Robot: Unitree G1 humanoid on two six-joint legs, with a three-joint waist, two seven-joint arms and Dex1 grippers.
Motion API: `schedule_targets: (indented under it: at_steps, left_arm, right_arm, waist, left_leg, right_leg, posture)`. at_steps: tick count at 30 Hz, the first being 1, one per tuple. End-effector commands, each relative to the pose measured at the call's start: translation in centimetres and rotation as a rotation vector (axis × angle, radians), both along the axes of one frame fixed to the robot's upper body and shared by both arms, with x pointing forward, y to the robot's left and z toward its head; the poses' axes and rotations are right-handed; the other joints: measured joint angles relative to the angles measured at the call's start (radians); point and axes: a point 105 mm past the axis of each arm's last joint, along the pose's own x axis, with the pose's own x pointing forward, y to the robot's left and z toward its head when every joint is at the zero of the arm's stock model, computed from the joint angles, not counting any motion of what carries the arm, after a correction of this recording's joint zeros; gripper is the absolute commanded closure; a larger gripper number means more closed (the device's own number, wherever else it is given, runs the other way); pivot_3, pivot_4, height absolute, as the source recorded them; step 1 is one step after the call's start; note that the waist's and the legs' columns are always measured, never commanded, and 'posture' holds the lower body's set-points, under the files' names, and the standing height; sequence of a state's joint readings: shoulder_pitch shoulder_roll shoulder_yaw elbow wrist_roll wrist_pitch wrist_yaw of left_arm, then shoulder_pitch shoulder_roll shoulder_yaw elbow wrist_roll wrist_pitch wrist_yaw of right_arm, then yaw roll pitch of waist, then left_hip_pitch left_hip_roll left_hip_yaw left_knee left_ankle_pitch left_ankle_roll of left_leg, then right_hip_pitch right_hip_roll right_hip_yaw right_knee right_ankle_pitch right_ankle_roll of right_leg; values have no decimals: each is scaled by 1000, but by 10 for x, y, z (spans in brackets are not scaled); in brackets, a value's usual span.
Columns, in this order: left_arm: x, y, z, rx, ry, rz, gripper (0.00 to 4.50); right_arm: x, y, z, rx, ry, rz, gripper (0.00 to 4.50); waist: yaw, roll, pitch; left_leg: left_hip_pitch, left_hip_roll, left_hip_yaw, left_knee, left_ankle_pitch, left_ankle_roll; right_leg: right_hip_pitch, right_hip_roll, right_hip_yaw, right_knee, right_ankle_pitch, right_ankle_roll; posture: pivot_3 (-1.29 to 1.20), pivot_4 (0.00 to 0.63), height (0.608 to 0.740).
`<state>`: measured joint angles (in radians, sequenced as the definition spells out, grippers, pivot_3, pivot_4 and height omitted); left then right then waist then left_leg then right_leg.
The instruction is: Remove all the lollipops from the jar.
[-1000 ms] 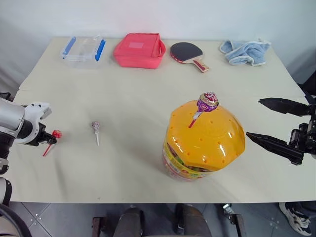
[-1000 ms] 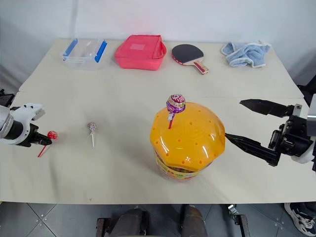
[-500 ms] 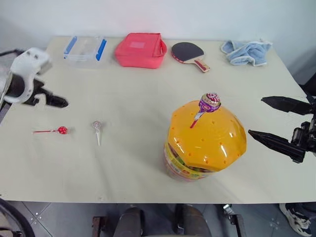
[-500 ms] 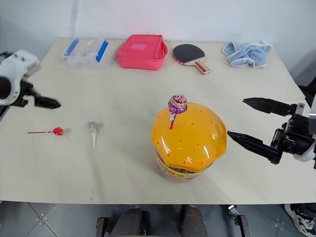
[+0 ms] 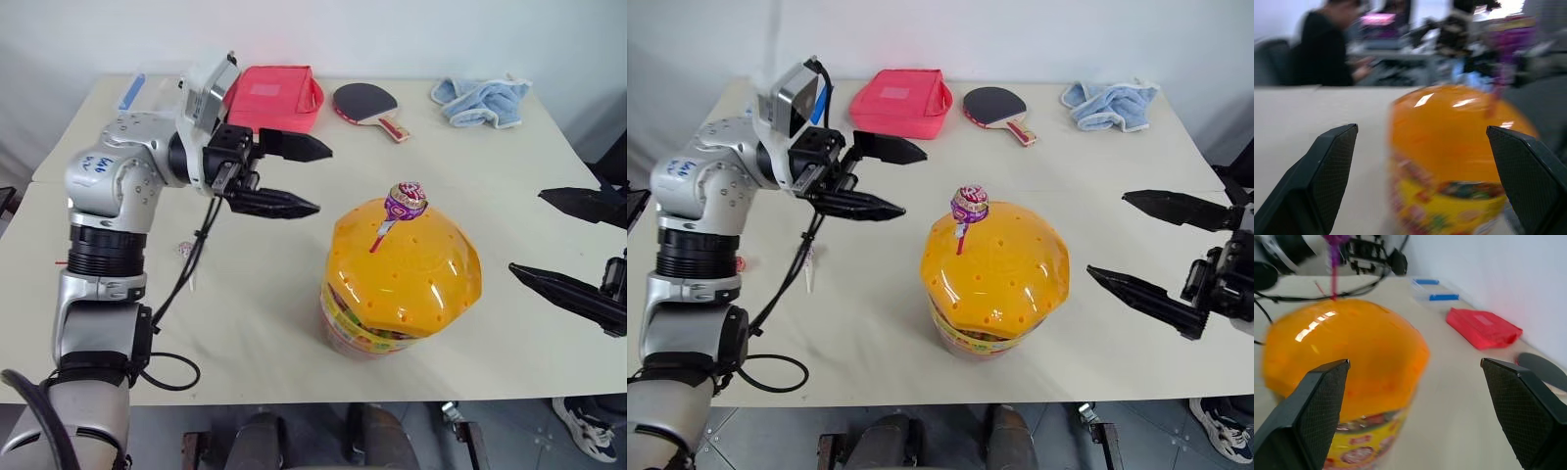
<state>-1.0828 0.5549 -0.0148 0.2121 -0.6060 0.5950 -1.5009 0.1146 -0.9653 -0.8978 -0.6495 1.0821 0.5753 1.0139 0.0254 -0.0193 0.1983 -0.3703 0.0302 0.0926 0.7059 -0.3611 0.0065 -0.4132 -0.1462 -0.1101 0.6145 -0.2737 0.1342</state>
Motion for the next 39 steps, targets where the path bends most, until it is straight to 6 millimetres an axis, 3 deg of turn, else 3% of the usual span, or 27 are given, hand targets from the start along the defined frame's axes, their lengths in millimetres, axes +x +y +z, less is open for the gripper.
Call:
schedule_targets:
  at_steps: [1, 8, 16, 19, 31, 36, 39]
  left_arm:
    - [-17, -9, 6, -29, -48, -164, 30]
    - [-31, -32, -3, -47, 0, -339, 30]
    - [-38, -53, -8, -28, 54, -456, 30]
    - [-42, -58, -8, -22, 34, -491, 648]
    - [-41, -67, 3, -59, -11, -515, 4379]
    - [-37, -67, 23, -123, -29, -507, 4469]
    - [-33, -65, 46, -207, -41, -488, 4469]
  right_arm:
    - [-15, 7, -6, 6, 14, 5, 0]
    - [-22, 13, -21, 14, 58, -13, 0]
    - [-19, 8, -23, 13, 44, -61, 0]
    - [-18, 8, -22, 18, 34, -72, 0]
    - [-17, 4, -24, 28, 10, -117, 0]
    - [-13, 2, -21, 24, -3, -117, 0]
    - [-12, 1, -18, 21, -16, -115, 0]
  waist:
    - [4, 0, 0]
    - [10, 0, 0]
    - [11, 0, 0]
    - [10, 0, 0]
    - [13, 0, 0]
    - [20, 0, 0]
    - [22, 0, 0]
  left_leg:
    - [0, 0, 0, 0, 0, 0]
    - [-1, 0, -1, 7, -2, 4]
    - [-1, 0, -1, 8, -3, 4]
    - [-1, 0, -1, 8, -3, 5]
    - [-1, 0, -1, 8, -3, 5]
    - [-1, -1, -1, 9, -3, 6]
    - [-1, -1, -1, 9, -4, 6]
  right_leg:
    - [0, 0, 0, 0, 0, 0]
    - [3, -1, 0, 0, 2, 2]
    - [3, -1, 1, 0, 2, 2]
    - [3, -1, 1, -1, 2, 1]
    - [3, -1, 1, -1, 2, 1]
    - [4, -1, 1, -2, 3, 2]
    - [4, -1, 1, -3, 3, 2]
  posture:
    - [0, 150, 740]
    - [0, 150, 740]
    - [0, 150, 740]
    - [0, 150, 740]
    - [0, 150, 740]
    - [0, 150, 740]
    - [0, 150, 740]
